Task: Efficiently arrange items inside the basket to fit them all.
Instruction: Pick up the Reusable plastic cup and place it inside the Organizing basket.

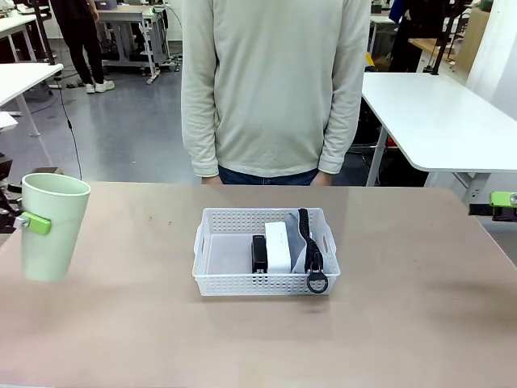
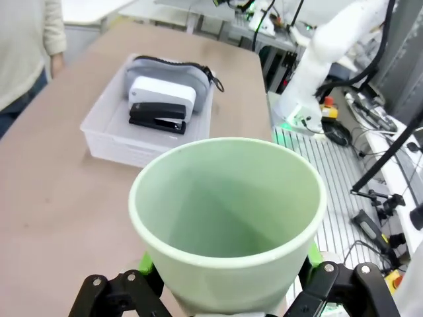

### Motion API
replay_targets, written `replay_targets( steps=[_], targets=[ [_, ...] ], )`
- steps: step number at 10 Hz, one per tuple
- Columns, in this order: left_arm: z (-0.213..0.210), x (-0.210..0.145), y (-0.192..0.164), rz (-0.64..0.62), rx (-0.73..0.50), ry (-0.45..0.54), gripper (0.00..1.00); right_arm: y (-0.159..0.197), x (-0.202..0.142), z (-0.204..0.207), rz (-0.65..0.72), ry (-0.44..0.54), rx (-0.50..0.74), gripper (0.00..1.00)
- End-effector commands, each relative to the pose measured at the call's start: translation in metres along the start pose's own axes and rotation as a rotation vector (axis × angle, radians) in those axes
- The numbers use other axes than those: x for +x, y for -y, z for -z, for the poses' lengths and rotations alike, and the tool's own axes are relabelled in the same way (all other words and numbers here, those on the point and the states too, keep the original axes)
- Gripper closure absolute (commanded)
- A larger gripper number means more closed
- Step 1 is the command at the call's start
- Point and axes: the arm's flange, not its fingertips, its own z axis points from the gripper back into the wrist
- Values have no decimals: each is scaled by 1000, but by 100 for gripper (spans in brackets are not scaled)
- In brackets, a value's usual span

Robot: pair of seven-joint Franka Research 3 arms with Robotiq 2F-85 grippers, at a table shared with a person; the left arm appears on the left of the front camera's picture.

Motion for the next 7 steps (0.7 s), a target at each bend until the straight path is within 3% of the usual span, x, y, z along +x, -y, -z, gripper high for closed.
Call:
replay_targets(
  steps=[1,2,3,4,5,6,7],
  targets=[
    [-3,6,-10,-2,3,38,14,-4,-2,-1,12,-15,-9,0],
    [0,0,0,0,0,0,9,-4,-2,-1,12,-15,-9,0],
    [33,42,0,-199,239,-26,9,-4,-2,-1,12,-15,-9,0],
    [68,86,4,-365,237,137,9,-4,-2,-1,12,-15,-9,0],
    [103,115,5,-398,290,69,9,-4,-2,-1,12,-15,-9,0],
    [137,133,-2,-467,262,-10,9,-4,-2,-1,12,-15,-9,0],
    [162,148,-19,-621,276,-19,9,-4,-2,-1,12,-15,-9,0]
  ],
)
